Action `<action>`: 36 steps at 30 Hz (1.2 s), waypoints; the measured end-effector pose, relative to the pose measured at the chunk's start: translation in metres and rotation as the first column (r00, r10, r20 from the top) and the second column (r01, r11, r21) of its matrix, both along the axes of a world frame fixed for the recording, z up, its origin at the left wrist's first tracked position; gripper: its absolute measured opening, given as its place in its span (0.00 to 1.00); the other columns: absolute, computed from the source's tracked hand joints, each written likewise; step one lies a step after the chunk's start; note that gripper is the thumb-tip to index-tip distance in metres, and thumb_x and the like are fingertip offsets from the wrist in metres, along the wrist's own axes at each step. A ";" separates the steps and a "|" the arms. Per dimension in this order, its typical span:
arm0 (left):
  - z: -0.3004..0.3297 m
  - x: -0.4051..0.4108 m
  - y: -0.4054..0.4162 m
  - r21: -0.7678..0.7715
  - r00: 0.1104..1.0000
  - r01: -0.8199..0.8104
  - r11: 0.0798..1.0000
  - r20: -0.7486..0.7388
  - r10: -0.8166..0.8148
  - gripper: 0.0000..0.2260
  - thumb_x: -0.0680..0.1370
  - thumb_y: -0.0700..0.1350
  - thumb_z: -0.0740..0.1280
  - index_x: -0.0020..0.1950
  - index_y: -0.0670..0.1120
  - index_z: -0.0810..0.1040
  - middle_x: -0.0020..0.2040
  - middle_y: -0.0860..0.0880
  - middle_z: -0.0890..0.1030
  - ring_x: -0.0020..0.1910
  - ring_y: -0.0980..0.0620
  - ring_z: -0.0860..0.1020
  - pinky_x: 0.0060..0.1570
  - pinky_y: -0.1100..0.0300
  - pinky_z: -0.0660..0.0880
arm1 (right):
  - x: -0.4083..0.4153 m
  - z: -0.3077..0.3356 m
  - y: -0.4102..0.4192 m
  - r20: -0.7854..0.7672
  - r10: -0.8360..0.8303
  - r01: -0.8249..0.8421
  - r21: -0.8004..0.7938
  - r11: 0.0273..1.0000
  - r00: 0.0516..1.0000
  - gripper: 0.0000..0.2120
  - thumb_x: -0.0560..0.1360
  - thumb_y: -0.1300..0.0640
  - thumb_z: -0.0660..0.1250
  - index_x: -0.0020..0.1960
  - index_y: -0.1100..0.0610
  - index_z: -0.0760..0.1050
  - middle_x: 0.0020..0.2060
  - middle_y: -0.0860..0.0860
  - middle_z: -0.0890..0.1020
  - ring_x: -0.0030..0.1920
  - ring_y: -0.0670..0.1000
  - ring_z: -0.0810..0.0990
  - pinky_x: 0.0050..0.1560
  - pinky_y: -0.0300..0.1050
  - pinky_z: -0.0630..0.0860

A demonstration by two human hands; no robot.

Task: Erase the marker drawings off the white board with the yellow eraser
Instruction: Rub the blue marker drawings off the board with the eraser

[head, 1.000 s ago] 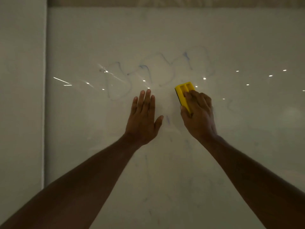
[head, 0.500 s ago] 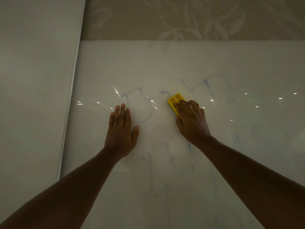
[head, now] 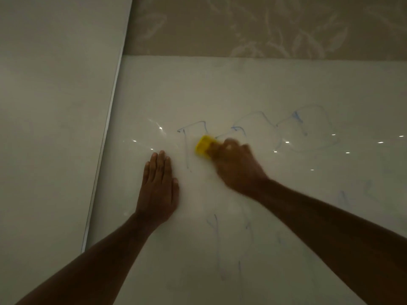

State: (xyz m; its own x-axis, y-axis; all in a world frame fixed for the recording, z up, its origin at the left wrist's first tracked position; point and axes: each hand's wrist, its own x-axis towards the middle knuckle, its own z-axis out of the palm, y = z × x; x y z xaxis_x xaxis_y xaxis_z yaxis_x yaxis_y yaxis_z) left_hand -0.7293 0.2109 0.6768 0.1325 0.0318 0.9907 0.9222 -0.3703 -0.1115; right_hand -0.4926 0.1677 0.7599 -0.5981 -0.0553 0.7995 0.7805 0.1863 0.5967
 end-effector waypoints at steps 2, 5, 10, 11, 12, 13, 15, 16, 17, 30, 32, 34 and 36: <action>0.000 0.001 0.000 -0.001 1.000 0.004 1.000 0.003 -0.004 0.28 0.82 0.46 0.53 0.76 0.28 0.64 0.78 0.29 0.64 0.78 0.28 0.62 0.76 0.33 0.61 | -0.005 0.025 -0.004 -0.287 -0.063 0.048 -0.059 0.997 0.956 0.31 0.75 0.57 0.64 0.77 0.45 0.66 0.77 0.44 0.64 0.60 0.61 0.73 0.52 0.55 0.73; -0.001 0.000 0.001 0.016 1.000 0.016 1.000 0.023 -0.017 0.27 0.82 0.45 0.54 0.75 0.28 0.66 0.77 0.28 0.66 0.77 0.27 0.63 0.75 0.32 0.63 | -0.027 0.008 0.002 -0.256 -0.044 0.026 -0.072 0.997 0.966 0.29 0.76 0.57 0.63 0.77 0.47 0.65 0.78 0.47 0.66 0.59 0.61 0.71 0.51 0.55 0.74; -0.005 -0.001 0.002 0.023 0.997 0.038 0.999 0.066 -0.039 0.25 0.82 0.43 0.55 0.73 0.26 0.68 0.75 0.26 0.67 0.75 0.25 0.65 0.73 0.28 0.64 | -0.030 -0.016 0.013 0.342 -0.104 0.091 0.053 0.994 0.934 0.27 0.78 0.52 0.63 0.76 0.46 0.68 0.76 0.48 0.71 0.59 0.58 0.72 0.47 0.50 0.71; -0.005 -0.002 0.003 0.022 0.997 0.038 0.999 0.072 -0.039 0.26 0.81 0.43 0.55 0.73 0.26 0.68 0.75 0.26 0.67 0.76 0.25 0.65 0.73 0.28 0.64 | -0.028 0.002 0.013 0.304 -0.123 0.112 0.051 0.992 0.945 0.28 0.77 0.53 0.64 0.77 0.46 0.67 0.77 0.48 0.69 0.59 0.59 0.73 0.48 0.51 0.70; -0.005 -0.002 0.002 0.021 0.996 0.040 0.999 0.077 -0.041 0.26 0.81 0.42 0.55 0.74 0.27 0.67 0.75 0.26 0.67 0.76 0.26 0.64 0.74 0.28 0.63 | -0.029 0.023 0.012 0.201 -0.132 0.131 0.020 0.991 0.971 0.29 0.77 0.54 0.64 0.78 0.45 0.66 0.77 0.48 0.68 0.59 0.60 0.74 0.50 0.52 0.70; -0.005 -0.001 0.002 0.021 0.996 0.043 0.999 0.079 -0.045 0.26 0.81 0.42 0.55 0.74 0.27 0.67 0.76 0.27 0.66 0.76 0.26 0.64 0.74 0.29 0.62 | -0.032 0.045 0.009 0.039 -0.114 0.115 -0.021 0.993 0.993 0.30 0.77 0.55 0.63 0.78 0.45 0.64 0.78 0.47 0.66 0.59 0.61 0.73 0.51 0.54 0.71; -0.006 -0.001 0.001 0.017 0.995 0.043 0.999 0.084 -0.044 0.26 0.81 0.43 0.55 0.75 0.27 0.66 0.76 0.27 0.65 0.77 0.26 0.63 0.74 0.29 0.62 | -0.046 0.067 0.001 -0.256 -0.079 0.063 -0.072 0.995 0.964 0.30 0.77 0.55 0.62 0.78 0.44 0.64 0.78 0.47 0.66 0.60 0.62 0.72 0.53 0.55 0.70; -0.007 -0.002 0.001 0.014 0.995 0.039 0.999 0.094 -0.040 0.26 0.81 0.43 0.55 0.75 0.27 0.66 0.77 0.27 0.65 0.77 0.26 0.62 0.75 0.29 0.62 | -0.056 0.066 0.001 -0.301 -0.081 0.060 -0.077 0.995 0.950 0.29 0.78 0.55 0.61 0.78 0.45 0.64 0.78 0.47 0.65 0.59 0.62 0.72 0.53 0.55 0.70; -0.007 -0.002 0.000 0.010 0.994 0.035 0.999 0.104 -0.036 0.26 0.81 0.43 0.55 0.75 0.28 0.66 0.77 0.27 0.65 0.77 0.27 0.62 0.75 0.29 0.62 | -0.066 0.059 0.003 -0.250 -0.087 0.071 -0.070 0.995 0.964 0.29 0.78 0.55 0.61 0.78 0.45 0.63 0.78 0.47 0.64 0.59 0.62 0.72 0.52 0.55 0.70; -0.007 0.000 -0.001 -0.020 0.990 0.023 1.000 0.141 -0.020 0.27 0.81 0.45 0.55 0.75 0.28 0.67 0.76 0.28 0.66 0.77 0.27 0.64 0.75 0.31 0.61 | -0.056 0.047 0.000 0.076 -0.157 0.161 -0.059 0.985 0.985 0.29 0.79 0.53 0.60 0.79 0.46 0.62 0.77 0.49 0.67 0.57 0.61 0.73 0.50 0.54 0.70; -0.007 0.001 0.000 -0.023 0.990 0.017 1.000 0.142 -0.014 0.27 0.81 0.45 0.55 0.74 0.27 0.68 0.75 0.27 0.67 0.76 0.26 0.65 0.74 0.29 0.63 | -0.035 0.016 0.001 0.317 -0.143 0.150 0.002 0.989 0.938 0.27 0.79 0.50 0.61 0.78 0.45 0.64 0.77 0.48 0.69 0.56 0.60 0.76 0.46 0.51 0.72; -0.006 0.002 0.000 -0.036 0.990 0.017 0.999 0.141 -0.011 0.27 0.81 0.45 0.55 0.73 0.27 0.68 0.75 0.26 0.67 0.75 0.25 0.66 0.73 0.28 0.64 | 0.001 0.020 -0.001 0.253 -0.158 0.160 0.013 0.987 0.955 0.29 0.78 0.50 0.62 0.79 0.42 0.63 0.78 0.45 0.65 0.57 0.59 0.77 0.47 0.51 0.73; -0.003 0.004 0.000 -0.047 0.993 0.018 0.999 0.121 -0.012 0.27 0.80 0.45 0.55 0.73 0.27 0.68 0.75 0.26 0.67 0.75 0.24 0.65 0.73 0.28 0.63 | 0.041 0.035 -0.005 -0.084 -0.162 0.160 -0.035 0.987 0.983 0.32 0.77 0.52 0.62 0.79 0.40 0.60 0.80 0.44 0.61 0.59 0.61 0.75 0.52 0.54 0.73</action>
